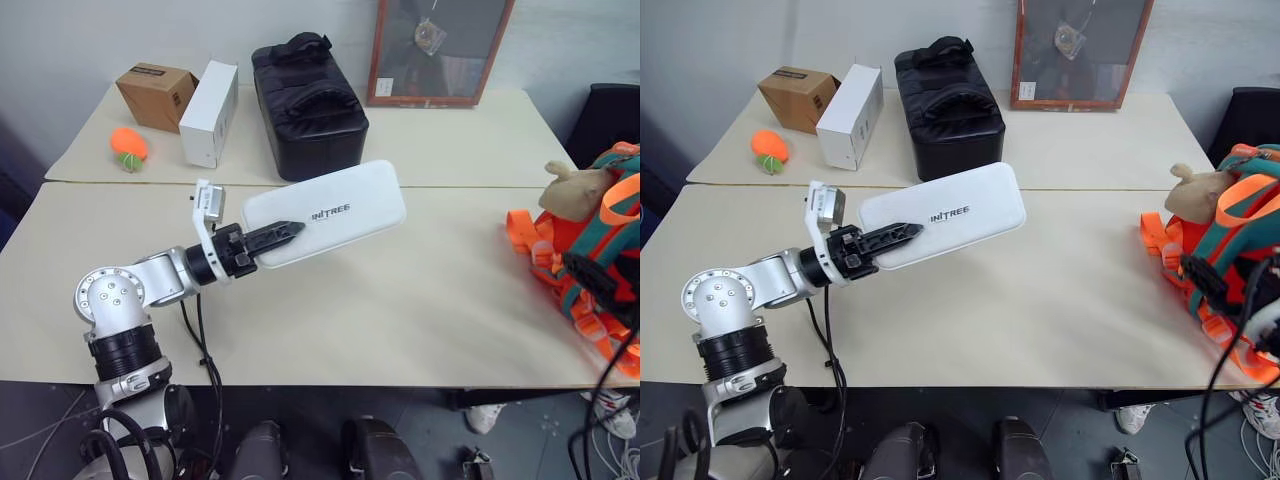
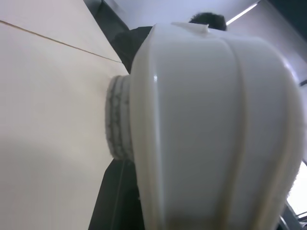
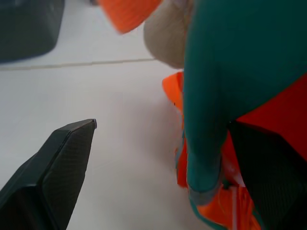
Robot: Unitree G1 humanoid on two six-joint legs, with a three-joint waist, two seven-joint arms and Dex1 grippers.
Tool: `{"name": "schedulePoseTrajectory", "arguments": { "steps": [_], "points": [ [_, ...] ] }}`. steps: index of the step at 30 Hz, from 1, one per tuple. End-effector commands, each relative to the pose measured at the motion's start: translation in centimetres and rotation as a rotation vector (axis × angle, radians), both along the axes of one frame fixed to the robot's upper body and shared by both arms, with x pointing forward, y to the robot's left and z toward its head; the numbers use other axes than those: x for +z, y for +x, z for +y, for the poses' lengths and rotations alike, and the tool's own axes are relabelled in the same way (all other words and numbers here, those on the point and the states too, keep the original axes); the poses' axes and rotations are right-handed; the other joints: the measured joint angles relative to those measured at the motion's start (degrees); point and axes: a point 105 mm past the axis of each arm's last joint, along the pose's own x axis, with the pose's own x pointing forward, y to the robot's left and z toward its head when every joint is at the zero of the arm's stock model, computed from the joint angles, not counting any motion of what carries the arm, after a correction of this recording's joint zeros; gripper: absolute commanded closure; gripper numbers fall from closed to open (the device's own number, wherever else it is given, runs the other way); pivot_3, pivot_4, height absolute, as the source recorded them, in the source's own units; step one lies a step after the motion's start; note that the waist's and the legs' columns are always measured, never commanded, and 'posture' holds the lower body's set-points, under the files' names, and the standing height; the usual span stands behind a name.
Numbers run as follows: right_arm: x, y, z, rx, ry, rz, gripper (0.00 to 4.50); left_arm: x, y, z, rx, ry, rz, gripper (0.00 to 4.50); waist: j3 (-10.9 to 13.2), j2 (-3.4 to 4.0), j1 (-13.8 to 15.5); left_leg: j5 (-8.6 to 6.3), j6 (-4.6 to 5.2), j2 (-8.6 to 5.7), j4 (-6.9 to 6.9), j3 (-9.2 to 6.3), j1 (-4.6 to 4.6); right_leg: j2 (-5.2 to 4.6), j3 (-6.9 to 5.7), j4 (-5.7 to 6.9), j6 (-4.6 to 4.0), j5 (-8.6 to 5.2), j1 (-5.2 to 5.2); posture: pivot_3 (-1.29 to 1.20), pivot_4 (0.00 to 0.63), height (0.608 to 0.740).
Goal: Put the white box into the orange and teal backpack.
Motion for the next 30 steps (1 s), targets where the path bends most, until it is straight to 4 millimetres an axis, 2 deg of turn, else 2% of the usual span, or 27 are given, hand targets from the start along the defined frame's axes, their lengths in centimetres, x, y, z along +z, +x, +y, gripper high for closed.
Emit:
{"name": "schedulePoseTrajectory", "arguments": {
  "steps": [1,2,5,11,16,19,22,24,27,30],
  "points": [
    [0.5,1.8,0.1,-0.024,0.003,-0.05,0.03,1.4,-0.5,0.2,-0.002,0.015,-0.094,3.31,0.0,0.0,-0.1,0.0,-0.02,0.01,-0.02,0.0,0.0,0.02,0.0,0.0,0.0,0.0,-0.02,0.0,0.15,0.74],
    [0.5,2.3,0.4,-0.018,0.007,-0.06,0.03,1.3,-0.5,0.3,0.001,0.027,-0.098,3.31,0.0,0.01,-0.3,0.0,-0.04,0.02,-0.02,0.0,-0.01,0.04,0.01,-0.01,0.0,0.0,-0.02,0.0,0.15,0.74],
    [0.0,3.2,0.9,0.01,-0.043,-0.069,0.64,1.3,-0.3,0.9,0.027,0.05,-0.113,3.31,0.0,0.02,-0.5,0.01,-0.05,0.01,-0.02,0.04,-0.01,0.04,0.03,-0.01,0.02,-0.01,-0.03,0.0,0.15,0.74],
    [0.0,3.7,1.8,0.073,-0.07,-0.106,2.76,1.4,0.2,1.9,0.072,0.069,-0.137,3.31,0.0,0.03,-0.6,0.01,-0.05,0.02,0.01,0.08,0.0,0.04,0.06,-0.01,0.05,-0.02,-0.01,0.0,0.15,0.74],
    [1.1,3.5,3.4,0.196,-0.064,-0.148,4.46,1.6,1.7,3.2,0.217,0.094,-0.176,3.31,0.0,0.03,-0.6,0.01,-0.06,0.04,0.0,0.08,0.01,0.04,0.06,-0.01,0.05,-0.02,-0.01,0.0,0.15,0.74],
    [3.3,3.5,5.6,0.359,-0.025,-0.204,4.49,2.5,2.6,3.8,0.274,0.09,-0.224,3.31,0.0,0.07,-0.8,0.01,-0.05,0.04,0.0,0.1,0.01,0.05,0.06,-0.01,0.05,-0.02,-0.01,0.0,0.15,0.74],
    [4.3,4.1,6.9,0.437,0.013,-0.201,4.49,3.1,3.2,4.4,0.313,0.112,-0.254,3.31,0.1,0.11,-0.9,0.01,-0.05,0.07,0.0,0.14,0.03,0.07,0.09,0.01,0.05,-0.02,-0.03,0.0,0.15,0.74],
    [5.2,3.6,9.0,0.572,0.037,-0.217,4.49,3.8,3.6,5.0,0.342,0.127,-0.285,3.31,0.1,0.1,-0.7,0.01,-0.07,0.11,-0.02,0.09,0.02,0.1,0.06,0.0,0.05,-0.02,-0.04,0.0,0.15,0.74],
    [6.8,1.7,12.6,0.825,0.049,-0.243,4.49,4.9,3.7,5.7,0.367,0.129,-0.326,3.31,0.1,0.13,-0.8,-0.01,-0.09,0.12,-0.1,0.12,-0.02,0.11,0.08,-0.04,0.04,-0.02,-0.09,0.0,0.15,0.74],
    [8.1,-1.4,15.7,1.105,0.022,-0.236,4.49,5.8,3.1,5.8,0.352,0.147,-0.386,3.31,0.2,0.22,-0.9,-0.05,-0.04,0.11,-0.12,0.18,-0.09,0.08,0.11,-0.08,0.04,-0.02,-0.17,0.0,0.15,0.74]
  ]
}}
